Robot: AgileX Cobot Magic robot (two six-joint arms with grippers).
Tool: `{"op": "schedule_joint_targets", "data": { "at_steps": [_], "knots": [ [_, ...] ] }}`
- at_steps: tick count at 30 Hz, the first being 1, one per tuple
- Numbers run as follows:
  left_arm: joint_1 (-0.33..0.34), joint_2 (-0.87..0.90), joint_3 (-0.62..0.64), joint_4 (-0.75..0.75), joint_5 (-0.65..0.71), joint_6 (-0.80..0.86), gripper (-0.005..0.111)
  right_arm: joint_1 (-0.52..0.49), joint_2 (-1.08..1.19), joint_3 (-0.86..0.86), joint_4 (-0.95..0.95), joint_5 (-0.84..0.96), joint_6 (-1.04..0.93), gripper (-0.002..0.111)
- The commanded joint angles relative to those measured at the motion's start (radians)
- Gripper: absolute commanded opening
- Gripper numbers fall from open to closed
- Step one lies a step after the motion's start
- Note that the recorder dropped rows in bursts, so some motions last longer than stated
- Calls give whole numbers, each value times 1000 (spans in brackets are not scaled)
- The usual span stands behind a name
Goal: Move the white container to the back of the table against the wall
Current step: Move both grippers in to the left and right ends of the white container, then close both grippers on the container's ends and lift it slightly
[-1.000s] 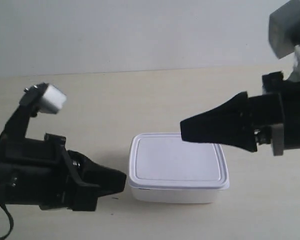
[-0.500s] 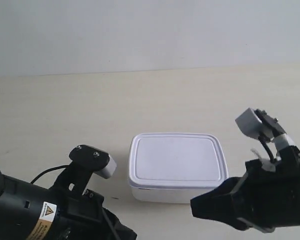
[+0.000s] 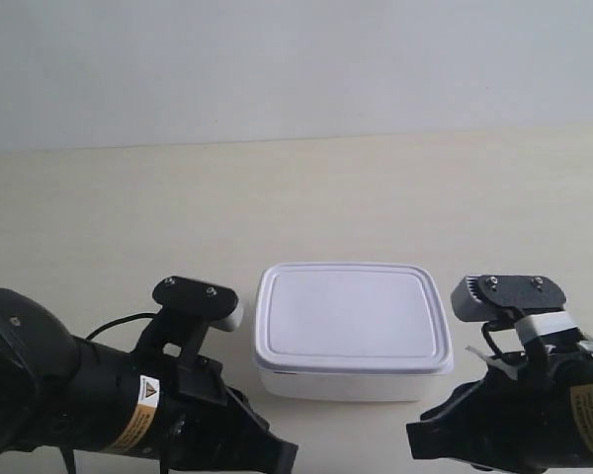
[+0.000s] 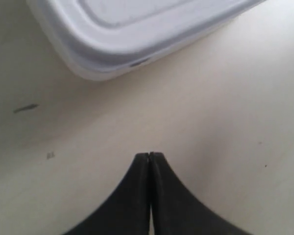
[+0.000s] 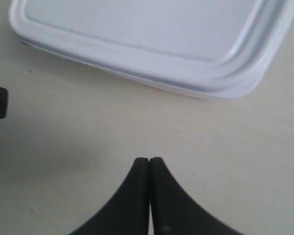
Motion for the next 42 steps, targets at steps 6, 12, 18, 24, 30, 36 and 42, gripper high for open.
{"op": "schedule_joint_targets", "data": {
  "at_steps": [6,12,18,24,30,36,42],
  "knots": [
    [-11,88,-59,-10,16,13,0,3,61,-10,1,88,-2,0],
    [-11,134,-97,-10,31,26,0,3,81,-45,1,88,-2,0],
    [-11,158,-129,-10,68,46,0,3,123,-47,1,128,-8,0],
    [-11,160,-151,-10,126,65,0,3,177,-97,1,122,-8,0],
    [-11,160,-151,-10,165,65,0,3,229,-141,1,122,-10,0],
    [-11,160,-164,-10,206,72,0,3,274,-176,1,125,-13,0],
    [-11,160,-193,-10,232,77,0,3,298,-203,1,155,-13,0]
  ]
}}
